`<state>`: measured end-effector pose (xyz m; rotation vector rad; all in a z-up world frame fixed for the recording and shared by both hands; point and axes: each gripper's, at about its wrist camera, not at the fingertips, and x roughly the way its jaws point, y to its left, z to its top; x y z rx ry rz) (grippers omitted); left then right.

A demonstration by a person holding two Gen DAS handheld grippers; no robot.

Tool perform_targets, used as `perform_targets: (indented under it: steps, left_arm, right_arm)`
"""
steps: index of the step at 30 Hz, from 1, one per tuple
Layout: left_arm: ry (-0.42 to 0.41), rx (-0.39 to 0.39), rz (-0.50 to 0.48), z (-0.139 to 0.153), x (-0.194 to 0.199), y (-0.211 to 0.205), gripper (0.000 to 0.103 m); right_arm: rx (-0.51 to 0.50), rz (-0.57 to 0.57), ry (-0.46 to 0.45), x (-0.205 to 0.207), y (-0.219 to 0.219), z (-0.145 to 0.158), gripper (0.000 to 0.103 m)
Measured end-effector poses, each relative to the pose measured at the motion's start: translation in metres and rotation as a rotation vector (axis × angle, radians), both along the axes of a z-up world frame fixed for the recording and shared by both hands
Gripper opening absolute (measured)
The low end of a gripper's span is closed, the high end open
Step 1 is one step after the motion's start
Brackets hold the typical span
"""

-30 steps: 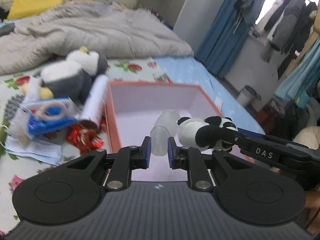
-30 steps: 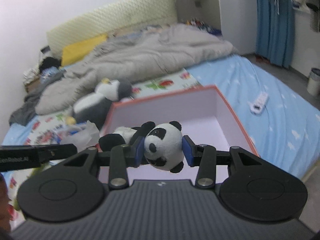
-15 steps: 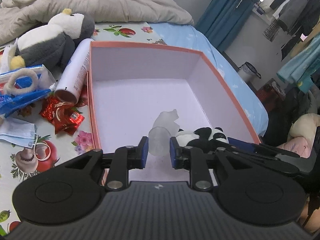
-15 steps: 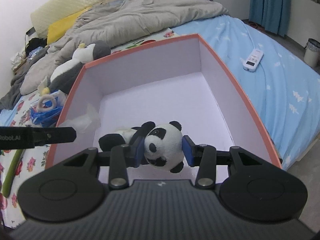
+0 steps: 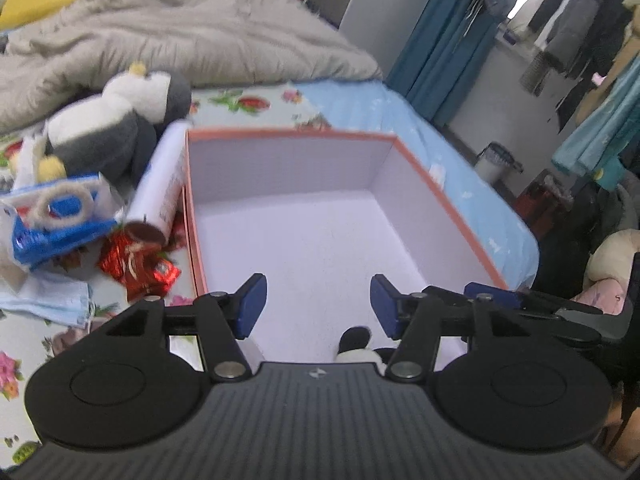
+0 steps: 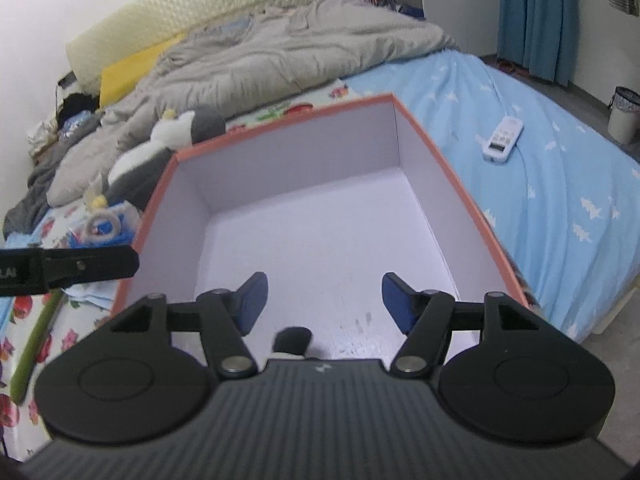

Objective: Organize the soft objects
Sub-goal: 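Open the right tool to drop the panda plush into the box, then withdraw the right tool from the box back toward the toy pile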

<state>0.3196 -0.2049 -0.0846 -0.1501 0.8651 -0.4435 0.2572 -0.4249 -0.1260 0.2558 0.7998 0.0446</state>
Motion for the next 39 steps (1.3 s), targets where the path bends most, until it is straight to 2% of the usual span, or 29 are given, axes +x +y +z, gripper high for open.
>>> perform_targets:
  steps: [3,11,22,29,33,39]
  left_arm:
    - [-0.051,-0.021,0.001,0.019,-0.011,0.005,0.063]
    - [-0.217,0.001,0.038,0.071,-0.050,0.020,0.064]
    - [-0.299,-0.022,0.109,0.107,-0.109,0.059,0.068]
    - [-0.349,-0.025,0.155,0.119,-0.151,0.090,0.068]
    - [-0.348,-0.001,0.192,0.118,-0.174,0.117,0.068]
    - [-0.324,-0.016,0.271,0.106,-0.199,0.161,0.068]
  right_arm:
    - [0.008,0.003,-0.049,-0.006,0.003,0.019,0.066]
    - [0.012,0.024,-0.203,-0.034,0.016,0.070,0.066]
    - [0.041,0.099,-0.301,-0.078,0.043,0.108,0.066]
    - [0.032,0.163,-0.353,-0.104,0.073,0.125,0.066]
    - [0.042,0.194,-0.347,-0.112,0.089,0.124,0.066]
    - [0.033,0.255,-0.331,-0.118,0.118,0.115,0.066]
